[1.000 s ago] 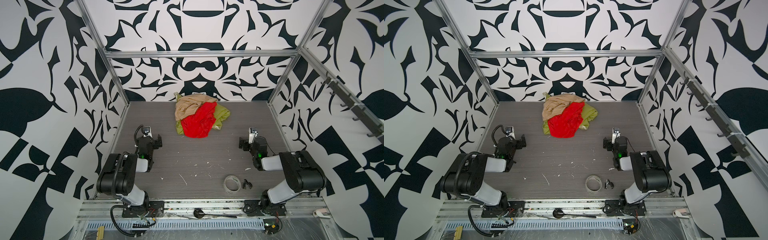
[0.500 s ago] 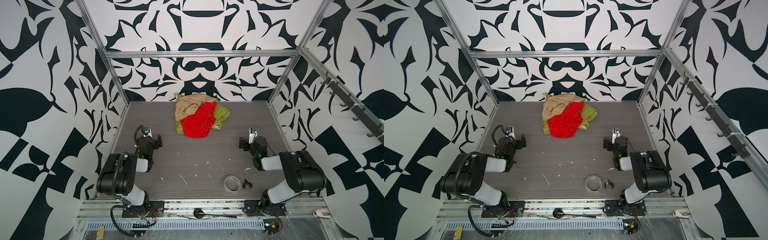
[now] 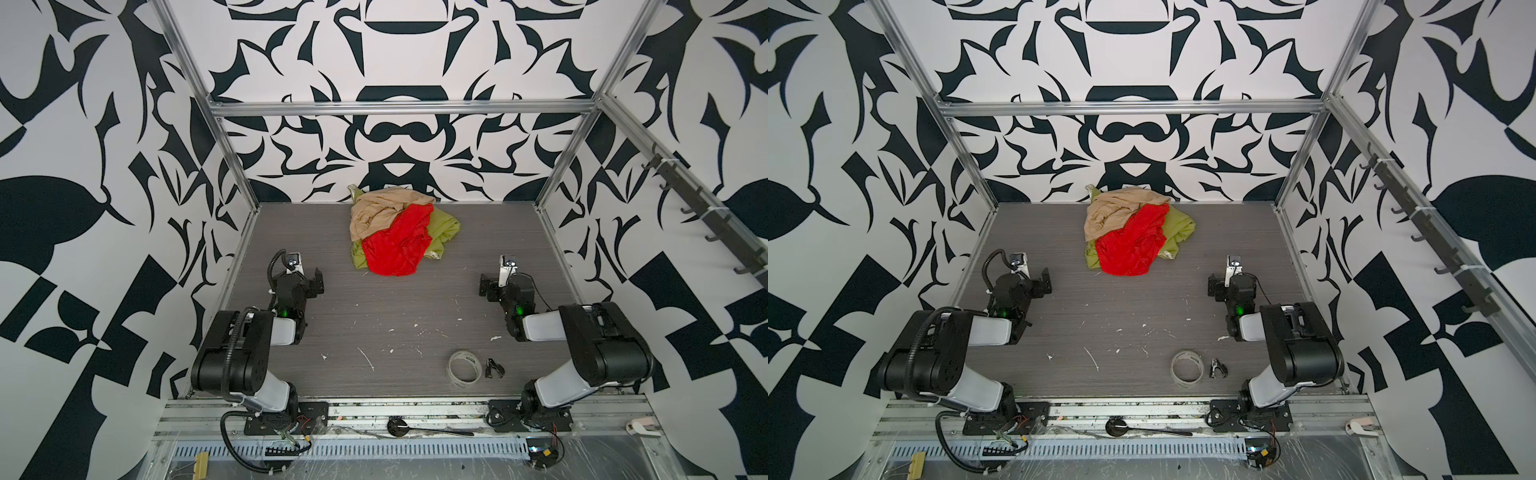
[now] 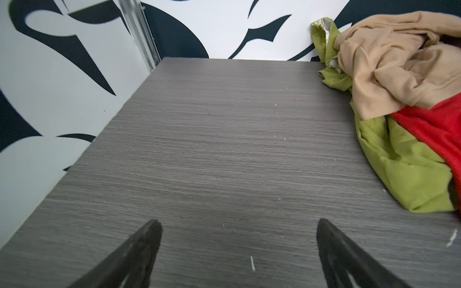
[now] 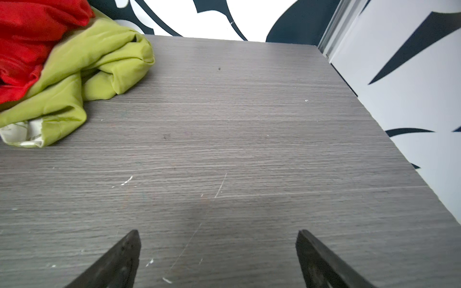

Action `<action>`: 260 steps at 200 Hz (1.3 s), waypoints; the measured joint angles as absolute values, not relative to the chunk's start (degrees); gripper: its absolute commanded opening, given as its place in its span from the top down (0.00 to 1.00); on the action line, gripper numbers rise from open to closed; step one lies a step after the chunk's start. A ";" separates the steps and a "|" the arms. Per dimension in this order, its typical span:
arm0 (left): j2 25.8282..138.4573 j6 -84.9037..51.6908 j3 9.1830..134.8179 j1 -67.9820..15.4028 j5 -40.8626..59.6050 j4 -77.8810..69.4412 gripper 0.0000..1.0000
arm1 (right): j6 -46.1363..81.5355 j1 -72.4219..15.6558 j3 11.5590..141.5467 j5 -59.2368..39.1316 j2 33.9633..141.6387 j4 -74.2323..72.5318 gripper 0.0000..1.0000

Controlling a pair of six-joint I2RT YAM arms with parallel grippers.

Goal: Pick out a specific cloth from the pile
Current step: 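Move both grippers forward toward the cloth pile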

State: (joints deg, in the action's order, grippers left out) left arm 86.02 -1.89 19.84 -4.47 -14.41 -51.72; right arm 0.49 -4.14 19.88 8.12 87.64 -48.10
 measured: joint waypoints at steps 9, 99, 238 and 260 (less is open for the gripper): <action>83.99 -1.83 19.86 -4.82 -14.92 -50.06 0.01 | 0.56 -4.29 19.97 8.49 85.34 -45.82 0.00; 67.59 -9.93 38.33 -6.72 -13.19 -22.98 0.01 | 8.64 -8.84 38.85 13.37 64.99 -17.02 0.02; 103.26 -19.44 81.76 -13.74 2.74 8.27 0.01 | 34.57 -10.68 53.21 -2.00 86.13 -6.66 0.11; 108.05 -18.90 84.66 -14.15 4.16 8.97 0.00 | 36.62 -11.25 55.40 -4.82 90.65 -7.11 0.11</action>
State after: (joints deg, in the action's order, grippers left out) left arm 108.05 -18.90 84.66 -14.15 4.16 8.97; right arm 36.62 -11.25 55.40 -4.82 90.65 -7.11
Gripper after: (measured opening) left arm 0.993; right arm 0.891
